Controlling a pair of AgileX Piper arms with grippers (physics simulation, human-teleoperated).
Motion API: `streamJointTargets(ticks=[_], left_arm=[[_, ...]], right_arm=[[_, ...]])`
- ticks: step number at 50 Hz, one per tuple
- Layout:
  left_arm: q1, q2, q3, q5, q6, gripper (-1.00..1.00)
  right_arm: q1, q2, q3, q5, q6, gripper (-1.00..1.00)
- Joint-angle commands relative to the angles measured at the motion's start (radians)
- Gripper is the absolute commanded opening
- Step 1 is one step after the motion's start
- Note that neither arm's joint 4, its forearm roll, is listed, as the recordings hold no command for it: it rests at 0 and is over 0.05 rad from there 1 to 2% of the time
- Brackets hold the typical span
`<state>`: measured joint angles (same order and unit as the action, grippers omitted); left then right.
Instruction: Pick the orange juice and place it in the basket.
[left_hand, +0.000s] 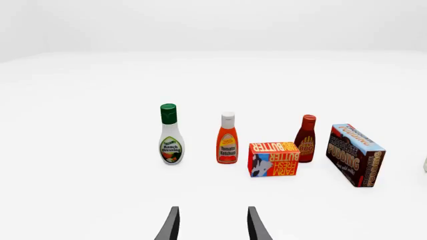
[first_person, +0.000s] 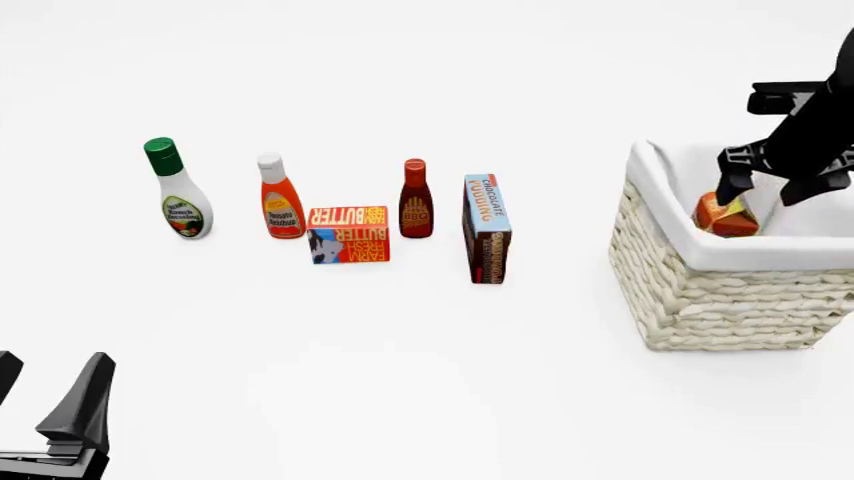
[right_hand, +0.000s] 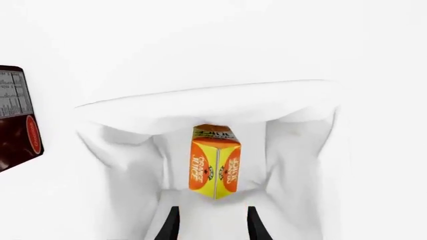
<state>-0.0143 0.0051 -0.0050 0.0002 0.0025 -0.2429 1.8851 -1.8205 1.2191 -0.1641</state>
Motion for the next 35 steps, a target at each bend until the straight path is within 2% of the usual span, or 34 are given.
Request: streamJointTargets(ticks=[1,10,23,24,26,35], left_arm=[[0.000,0.000,0.000,0.000,0.000,1.00],[0.000,0.000,0.000,0.000,0.000,1.00],[0.000,0.000,0.000,0.000,0.000,1.00],[0.000,0.000,0.000,0.000,0.000,1.00],[0.000,0.000,0.000,0.000,0.000,1.00],[0.000,0.000,0.000,0.000,0.000,1.00]], right_arm=[[0.007,-0.021,0.014,0.001,0.003,1.00],[0.012,-0.071,0.045,0.001,0.002,1.00],[-0.038,-0.209,0.140,0.001,-0.049,1.00],[-0.064,-0.228,0.154,0.001,-0.078,1.00],[-0.055,-0.245,0.170,0.001,-0.064,1.00],[-0.084,-0.346,0.217,0.001,-0.106,1.00]])
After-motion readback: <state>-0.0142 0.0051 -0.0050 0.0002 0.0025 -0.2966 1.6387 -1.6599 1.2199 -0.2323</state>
